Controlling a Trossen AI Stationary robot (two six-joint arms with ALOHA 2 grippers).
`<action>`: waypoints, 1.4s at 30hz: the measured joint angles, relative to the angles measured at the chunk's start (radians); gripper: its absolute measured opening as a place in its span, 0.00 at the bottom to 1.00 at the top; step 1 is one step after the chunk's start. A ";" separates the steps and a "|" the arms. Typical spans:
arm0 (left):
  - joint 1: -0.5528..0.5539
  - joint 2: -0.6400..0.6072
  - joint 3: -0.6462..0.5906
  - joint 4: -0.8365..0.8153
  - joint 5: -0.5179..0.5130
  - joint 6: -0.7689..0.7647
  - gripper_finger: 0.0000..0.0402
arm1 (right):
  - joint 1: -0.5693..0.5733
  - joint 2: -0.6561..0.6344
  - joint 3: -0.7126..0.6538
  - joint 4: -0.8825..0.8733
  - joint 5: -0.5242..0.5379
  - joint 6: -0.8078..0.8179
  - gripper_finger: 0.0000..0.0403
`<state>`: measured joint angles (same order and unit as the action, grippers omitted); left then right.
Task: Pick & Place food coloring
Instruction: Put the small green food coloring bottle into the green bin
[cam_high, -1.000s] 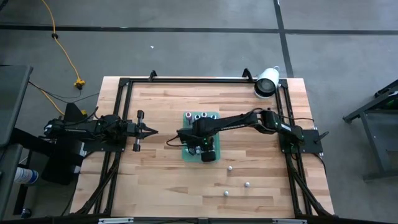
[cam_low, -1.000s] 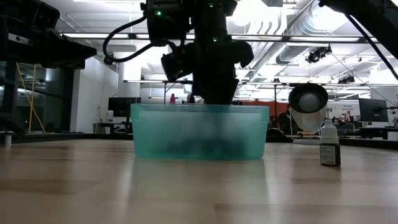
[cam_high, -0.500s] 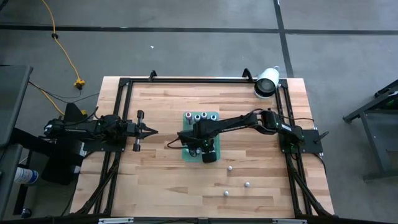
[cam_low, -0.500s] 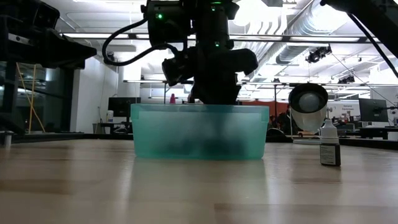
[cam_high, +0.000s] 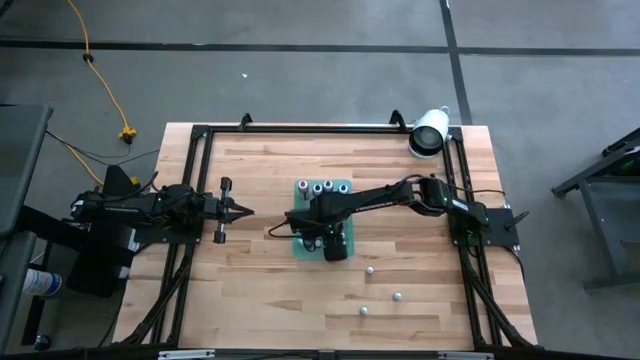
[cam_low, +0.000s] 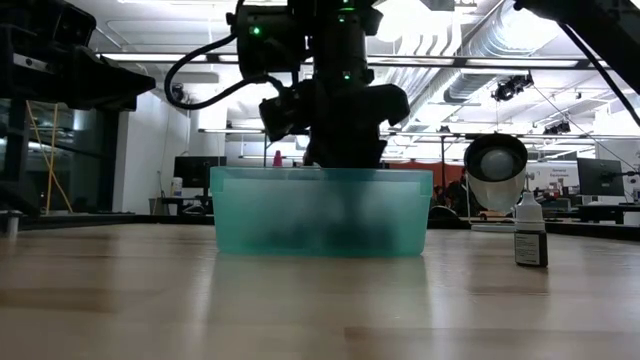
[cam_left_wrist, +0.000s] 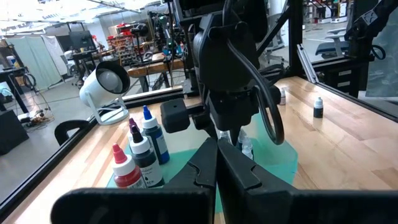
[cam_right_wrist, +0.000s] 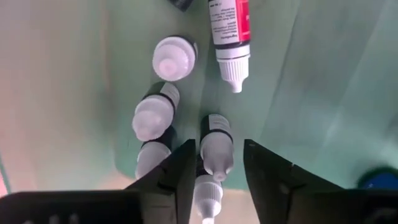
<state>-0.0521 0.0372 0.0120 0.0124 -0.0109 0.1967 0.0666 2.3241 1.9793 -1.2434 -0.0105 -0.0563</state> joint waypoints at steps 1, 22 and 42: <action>0.000 0.000 0.000 0.000 0.000 0.000 0.00 | 0.000 0.000 0.000 0.000 0.000 0.000 0.32; 0.000 0.000 0.000 0.000 0.000 0.000 0.00 | 0.000 -0.136 0.004 -0.044 0.027 0.031 0.37; 0.000 0.000 0.000 0.000 0.000 0.000 0.00 | 0.080 -0.290 0.001 -0.298 0.023 0.255 0.37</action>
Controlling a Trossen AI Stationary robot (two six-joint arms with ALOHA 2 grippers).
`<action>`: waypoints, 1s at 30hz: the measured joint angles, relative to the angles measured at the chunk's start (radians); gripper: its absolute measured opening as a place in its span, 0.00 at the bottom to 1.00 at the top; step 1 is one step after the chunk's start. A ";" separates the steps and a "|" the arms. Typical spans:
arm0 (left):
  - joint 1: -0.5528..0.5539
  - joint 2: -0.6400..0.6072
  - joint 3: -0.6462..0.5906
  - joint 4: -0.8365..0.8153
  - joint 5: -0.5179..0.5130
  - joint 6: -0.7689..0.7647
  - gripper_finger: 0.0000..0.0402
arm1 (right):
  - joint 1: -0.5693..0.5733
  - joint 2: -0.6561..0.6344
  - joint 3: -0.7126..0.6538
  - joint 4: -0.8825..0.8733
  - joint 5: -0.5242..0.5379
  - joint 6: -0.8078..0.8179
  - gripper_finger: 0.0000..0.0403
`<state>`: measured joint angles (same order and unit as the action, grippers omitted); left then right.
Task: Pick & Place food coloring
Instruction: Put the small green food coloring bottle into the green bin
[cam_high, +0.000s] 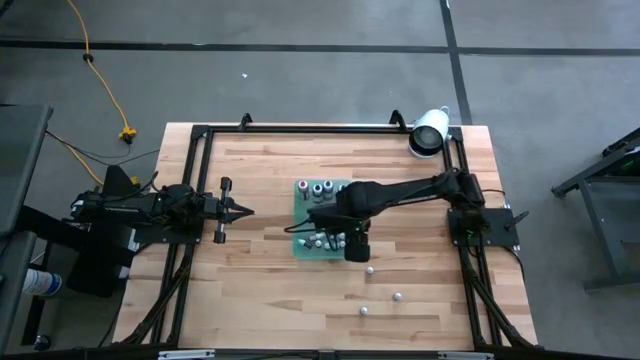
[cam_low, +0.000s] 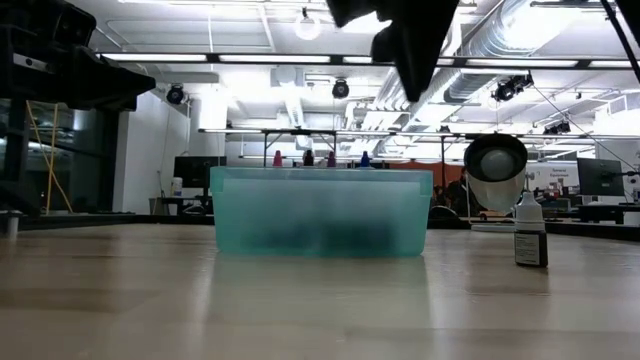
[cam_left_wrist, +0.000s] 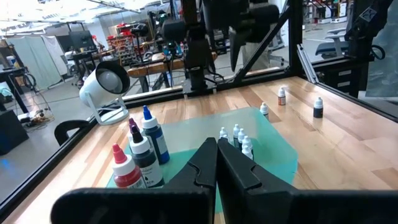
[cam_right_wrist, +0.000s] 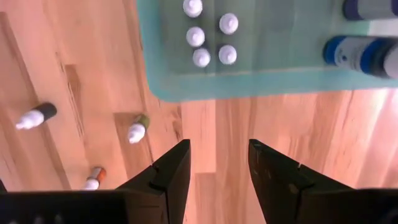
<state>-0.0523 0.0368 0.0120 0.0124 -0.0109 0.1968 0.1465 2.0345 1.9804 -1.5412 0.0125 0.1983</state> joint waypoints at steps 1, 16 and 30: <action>0.000 0.000 0.000 0.000 0.000 0.000 0.00 | 0.005 -0.008 0.000 -0.008 0.002 0.009 0.37; 0.000 0.000 0.000 0.000 0.000 0.000 0.00 | 0.183 -0.358 -0.452 0.203 -0.016 0.286 0.37; 0.000 0.000 0.000 0.000 0.000 0.000 0.00 | 0.475 -0.523 -0.873 0.751 -0.130 0.448 0.37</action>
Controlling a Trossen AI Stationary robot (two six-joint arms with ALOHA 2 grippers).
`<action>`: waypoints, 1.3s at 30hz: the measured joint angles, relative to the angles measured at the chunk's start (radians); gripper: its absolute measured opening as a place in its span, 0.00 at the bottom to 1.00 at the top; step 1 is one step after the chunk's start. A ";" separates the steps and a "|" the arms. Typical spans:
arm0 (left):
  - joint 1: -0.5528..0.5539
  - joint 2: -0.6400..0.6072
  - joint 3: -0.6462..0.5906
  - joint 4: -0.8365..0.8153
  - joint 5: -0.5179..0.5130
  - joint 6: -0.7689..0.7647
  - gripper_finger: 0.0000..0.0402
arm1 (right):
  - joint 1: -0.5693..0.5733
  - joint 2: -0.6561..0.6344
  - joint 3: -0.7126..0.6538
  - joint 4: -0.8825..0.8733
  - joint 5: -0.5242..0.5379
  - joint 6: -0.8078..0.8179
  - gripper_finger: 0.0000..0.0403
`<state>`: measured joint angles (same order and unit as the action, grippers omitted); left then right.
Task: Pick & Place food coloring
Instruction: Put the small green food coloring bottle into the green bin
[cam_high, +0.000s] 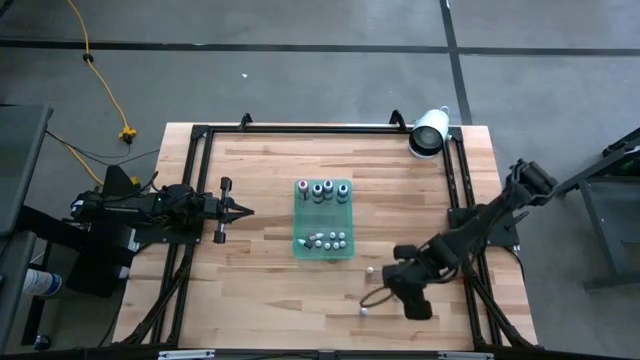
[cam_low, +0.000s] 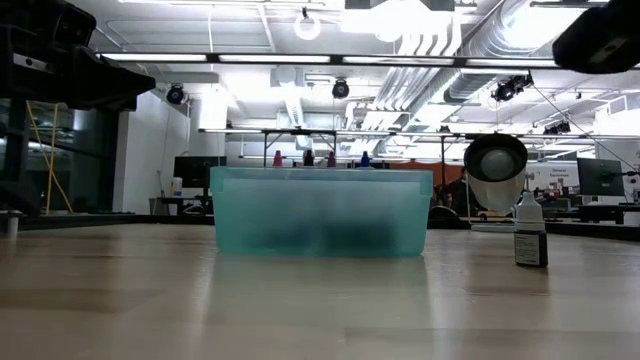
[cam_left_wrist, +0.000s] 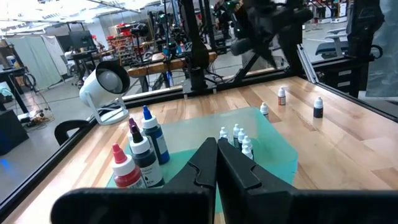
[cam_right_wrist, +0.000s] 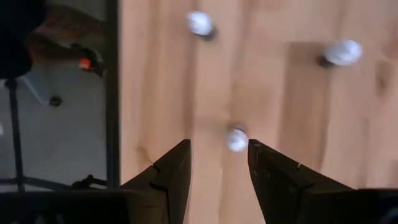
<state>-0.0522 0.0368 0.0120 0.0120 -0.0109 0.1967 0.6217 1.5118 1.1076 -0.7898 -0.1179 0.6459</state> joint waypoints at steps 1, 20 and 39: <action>0.000 0.000 0.000 0.000 0.000 0.000 0.00 | 0.012 0.006 0.000 0.020 -0.001 -0.013 0.37; 0.000 0.000 0.000 0.000 0.000 0.000 0.00 | 0.046 0.243 0.122 0.188 0.061 -0.544 0.37; 0.000 0.000 0.000 0.000 0.000 0.000 0.00 | 0.004 0.439 0.285 0.091 0.103 -0.715 0.37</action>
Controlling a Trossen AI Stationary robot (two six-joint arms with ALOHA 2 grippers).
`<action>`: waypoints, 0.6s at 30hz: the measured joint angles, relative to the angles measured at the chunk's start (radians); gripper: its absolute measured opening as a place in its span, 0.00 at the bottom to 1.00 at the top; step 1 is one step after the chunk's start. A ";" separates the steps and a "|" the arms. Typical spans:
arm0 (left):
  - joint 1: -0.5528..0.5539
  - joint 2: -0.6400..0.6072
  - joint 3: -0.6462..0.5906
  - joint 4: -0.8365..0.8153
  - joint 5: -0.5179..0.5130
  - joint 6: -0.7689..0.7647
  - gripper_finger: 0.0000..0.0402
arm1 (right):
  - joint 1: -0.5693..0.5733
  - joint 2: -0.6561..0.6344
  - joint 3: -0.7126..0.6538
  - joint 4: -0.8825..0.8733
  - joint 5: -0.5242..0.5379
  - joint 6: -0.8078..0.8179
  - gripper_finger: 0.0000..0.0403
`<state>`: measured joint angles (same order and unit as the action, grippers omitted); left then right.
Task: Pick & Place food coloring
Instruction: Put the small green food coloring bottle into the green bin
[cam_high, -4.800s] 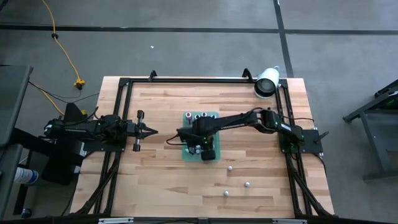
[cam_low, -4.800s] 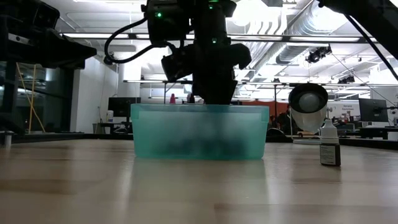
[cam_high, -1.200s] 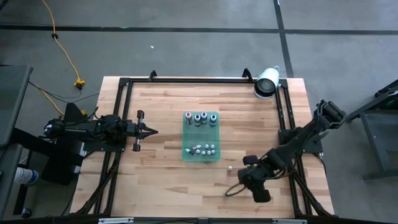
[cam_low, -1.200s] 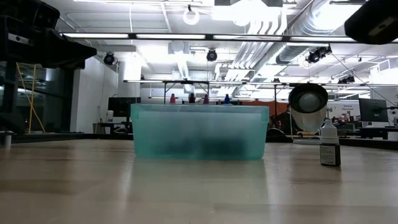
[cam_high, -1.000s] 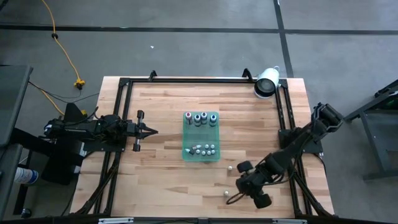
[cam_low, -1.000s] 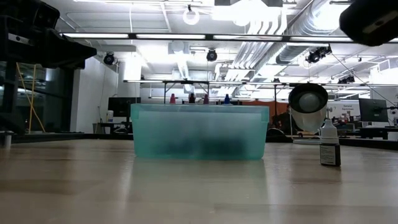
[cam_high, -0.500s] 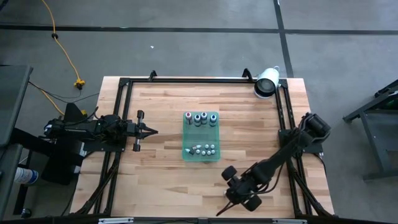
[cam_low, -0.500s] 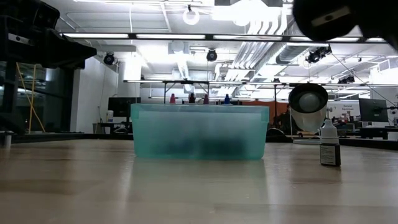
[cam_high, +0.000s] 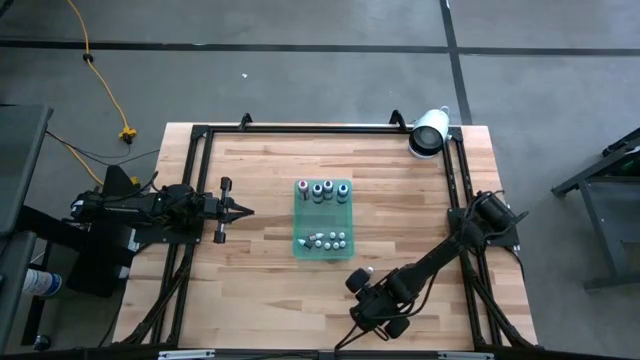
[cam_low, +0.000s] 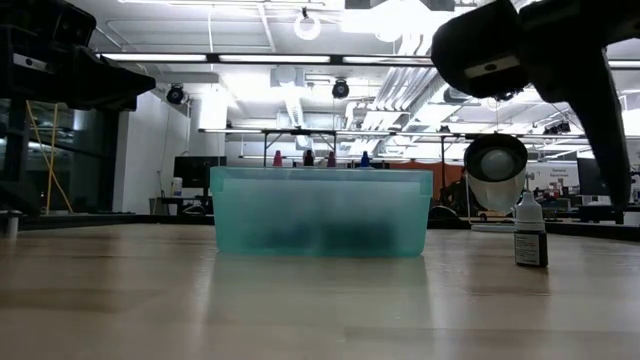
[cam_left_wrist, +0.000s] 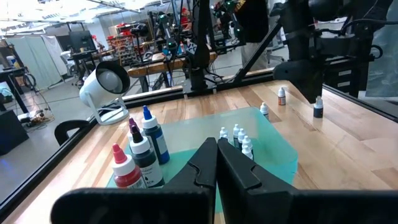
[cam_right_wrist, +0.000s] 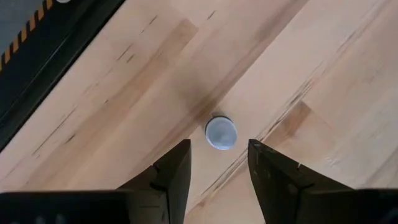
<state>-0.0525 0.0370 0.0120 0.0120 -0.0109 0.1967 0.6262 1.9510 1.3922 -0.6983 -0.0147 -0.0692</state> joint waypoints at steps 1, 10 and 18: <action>0.000 0.000 0.000 0.000 0.000 0.000 0.00 | 0.000 0.001 0.000 0.000 0.000 0.000 0.37; 0.000 0.000 0.000 0.000 0.000 0.000 0.00 | 0.000 0.008 0.001 0.008 0.053 0.006 0.37; 0.000 0.000 0.000 0.000 0.000 0.000 0.00 | 0.002 0.015 0.001 0.019 0.032 0.008 0.37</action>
<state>-0.0525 0.0368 0.0120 0.0124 -0.0109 0.1967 0.6285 1.9656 1.3933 -0.6794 0.0170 -0.0608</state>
